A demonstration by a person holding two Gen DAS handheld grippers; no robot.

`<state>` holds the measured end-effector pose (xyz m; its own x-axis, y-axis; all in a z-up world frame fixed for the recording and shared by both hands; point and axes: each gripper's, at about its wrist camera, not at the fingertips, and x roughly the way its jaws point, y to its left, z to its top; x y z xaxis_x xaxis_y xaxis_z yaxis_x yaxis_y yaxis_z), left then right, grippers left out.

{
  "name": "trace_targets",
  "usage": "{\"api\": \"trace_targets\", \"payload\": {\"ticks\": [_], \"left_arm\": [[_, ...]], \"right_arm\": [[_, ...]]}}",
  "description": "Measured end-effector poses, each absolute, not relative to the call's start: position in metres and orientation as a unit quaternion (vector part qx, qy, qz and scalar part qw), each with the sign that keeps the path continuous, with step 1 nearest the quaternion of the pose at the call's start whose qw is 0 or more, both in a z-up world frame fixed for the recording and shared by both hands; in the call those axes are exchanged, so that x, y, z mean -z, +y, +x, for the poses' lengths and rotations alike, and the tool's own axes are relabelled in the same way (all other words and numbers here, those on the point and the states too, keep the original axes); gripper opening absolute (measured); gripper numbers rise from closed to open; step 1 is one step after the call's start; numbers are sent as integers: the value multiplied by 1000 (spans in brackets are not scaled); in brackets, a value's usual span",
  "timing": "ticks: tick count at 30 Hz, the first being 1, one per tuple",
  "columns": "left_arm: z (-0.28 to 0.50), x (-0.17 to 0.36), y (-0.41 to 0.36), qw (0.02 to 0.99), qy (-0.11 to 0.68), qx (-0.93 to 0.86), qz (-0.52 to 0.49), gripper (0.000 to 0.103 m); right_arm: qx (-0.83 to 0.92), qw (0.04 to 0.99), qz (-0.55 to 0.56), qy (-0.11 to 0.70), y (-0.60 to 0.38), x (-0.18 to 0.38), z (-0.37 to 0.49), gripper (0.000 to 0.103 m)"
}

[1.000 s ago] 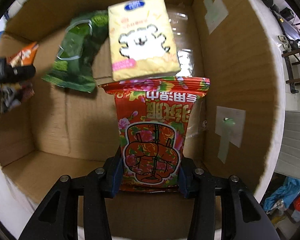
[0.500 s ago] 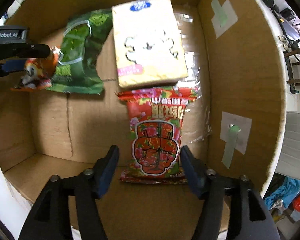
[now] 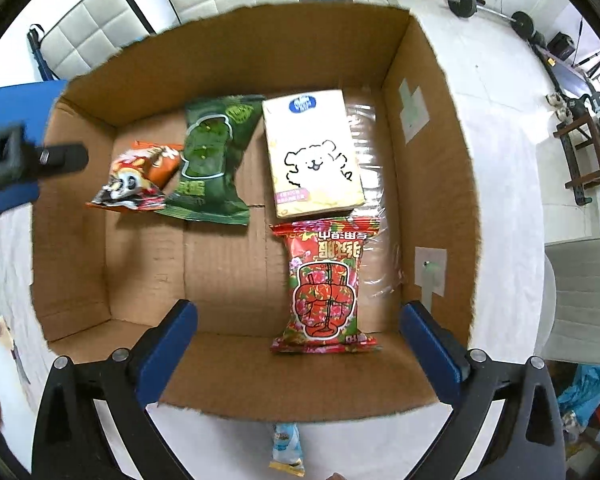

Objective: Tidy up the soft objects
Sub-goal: 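Lower both bags into the box and open both tools, then grasp the lilac sock with the left tool while the right tool grasps the blue Nestle tube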

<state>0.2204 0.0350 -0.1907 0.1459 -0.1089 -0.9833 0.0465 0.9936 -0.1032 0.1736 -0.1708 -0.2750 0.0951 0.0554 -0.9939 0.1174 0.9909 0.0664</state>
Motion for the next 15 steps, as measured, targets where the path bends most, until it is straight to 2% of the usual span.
{"api": "trace_targets", "payload": {"ticks": [12,15], "left_arm": [[141,134,41,814,580,35,-7,97],[125,120,41,824,566,31,-4,103]], "right_arm": [[18,783,38,620,-156,209,132,103],[19,793,40,608,-158,188,118,103]]}}
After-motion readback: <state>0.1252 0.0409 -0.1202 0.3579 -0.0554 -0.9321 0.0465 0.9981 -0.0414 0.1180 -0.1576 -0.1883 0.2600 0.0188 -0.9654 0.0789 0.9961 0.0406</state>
